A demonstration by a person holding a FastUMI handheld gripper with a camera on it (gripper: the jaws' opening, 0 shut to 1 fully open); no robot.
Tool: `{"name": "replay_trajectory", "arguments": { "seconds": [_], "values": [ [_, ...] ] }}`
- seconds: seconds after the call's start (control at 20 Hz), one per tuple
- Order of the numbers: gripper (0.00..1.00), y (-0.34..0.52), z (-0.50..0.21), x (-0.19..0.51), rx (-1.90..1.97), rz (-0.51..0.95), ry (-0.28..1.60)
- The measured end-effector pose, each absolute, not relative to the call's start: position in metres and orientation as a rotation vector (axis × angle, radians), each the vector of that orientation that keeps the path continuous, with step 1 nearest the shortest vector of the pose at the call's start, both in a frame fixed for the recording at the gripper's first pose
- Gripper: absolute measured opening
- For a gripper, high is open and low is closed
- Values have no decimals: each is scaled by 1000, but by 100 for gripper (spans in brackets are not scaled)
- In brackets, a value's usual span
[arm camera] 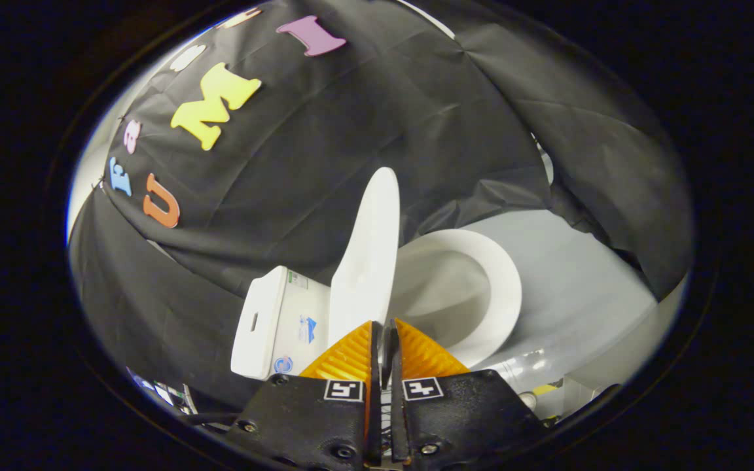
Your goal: Open the toilet lid.
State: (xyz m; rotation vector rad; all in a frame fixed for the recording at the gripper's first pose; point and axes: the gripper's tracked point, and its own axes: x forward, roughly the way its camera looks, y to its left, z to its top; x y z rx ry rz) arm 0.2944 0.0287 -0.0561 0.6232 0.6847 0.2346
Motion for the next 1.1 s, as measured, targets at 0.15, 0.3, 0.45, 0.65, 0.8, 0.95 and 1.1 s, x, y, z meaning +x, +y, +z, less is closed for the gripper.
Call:
{"name": "replay_trajectory", "arguments": {
  "seconds": [0.15, 0.3, 0.45, 0.65, 0.8, 0.95, 1.1],
  "values": [
    [9, 40, -45, 290, 591, 231, 679],
    [9, 49, -37, 289, 558, 224, 674],
    [9, 58, -29, 287, 550, 221, 670],
    [9, 72, -17, 284, 518, 228, 664],
    [9, 85, -9, 283, 484, 236, 656],
    [9, 96, 0, 280, 468, 237, 648],
    [9, 112, 9, 277, 440, 251, 629]
  ]
}}
